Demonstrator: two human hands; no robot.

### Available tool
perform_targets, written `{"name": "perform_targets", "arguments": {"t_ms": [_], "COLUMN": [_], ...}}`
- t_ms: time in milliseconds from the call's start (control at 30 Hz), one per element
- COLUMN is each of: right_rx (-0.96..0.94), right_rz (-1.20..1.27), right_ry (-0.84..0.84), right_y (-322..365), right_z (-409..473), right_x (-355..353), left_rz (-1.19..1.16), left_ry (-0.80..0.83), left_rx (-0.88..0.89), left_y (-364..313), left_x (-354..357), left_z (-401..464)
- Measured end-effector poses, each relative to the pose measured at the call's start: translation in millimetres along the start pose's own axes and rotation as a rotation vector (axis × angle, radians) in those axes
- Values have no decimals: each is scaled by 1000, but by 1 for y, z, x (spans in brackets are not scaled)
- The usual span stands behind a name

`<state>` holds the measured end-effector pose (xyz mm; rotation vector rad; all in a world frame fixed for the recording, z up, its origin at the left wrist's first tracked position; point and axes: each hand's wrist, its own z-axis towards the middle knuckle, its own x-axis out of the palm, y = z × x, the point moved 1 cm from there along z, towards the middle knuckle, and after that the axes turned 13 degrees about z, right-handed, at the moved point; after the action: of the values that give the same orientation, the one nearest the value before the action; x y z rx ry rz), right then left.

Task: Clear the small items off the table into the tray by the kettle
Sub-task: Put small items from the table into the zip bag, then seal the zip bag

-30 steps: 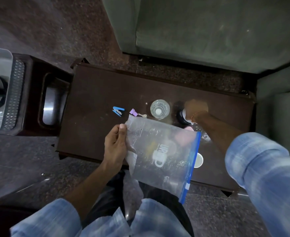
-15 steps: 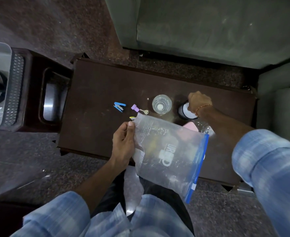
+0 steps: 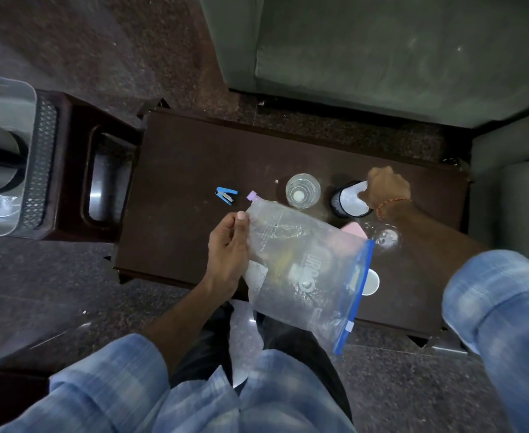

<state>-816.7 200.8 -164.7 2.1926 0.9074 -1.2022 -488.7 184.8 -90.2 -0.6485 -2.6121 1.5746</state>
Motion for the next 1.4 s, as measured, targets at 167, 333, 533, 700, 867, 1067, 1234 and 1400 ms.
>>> {"name": "perform_targets", "arguments": {"t_ms": [167,333,533,700,867,1067,1234,1400], "right_rx": [86,110,-201,-387,-444,-422,-376,-305], "right_rz": [250,571,1003,1001,1053,1171,1265,1474], "right_ry": [-45,-166,-3,481,428,251,172,80], "right_y": [-14,-12,68,152,195,216,228,251], "right_z": [-40,-92,-154,-185,-198,-213,-223,-236], "right_x": [-39,-109,-175,-193,-196,-194,-185,-173], "left_rz": [-7,-5,48,40,48,255,-81,-302], "left_ry": [11,46,83,79,101,390,377,428], "left_rx": [47,119,226,307,326,140,-76,-121], "left_y": [-25,-64,-113,-153,-173,-161,-150,-145], "left_x": [-17,-38,-63,-91,-133,-191,-215,-221], "left_z": [-2,2,2,6,12,13,10,3]}}
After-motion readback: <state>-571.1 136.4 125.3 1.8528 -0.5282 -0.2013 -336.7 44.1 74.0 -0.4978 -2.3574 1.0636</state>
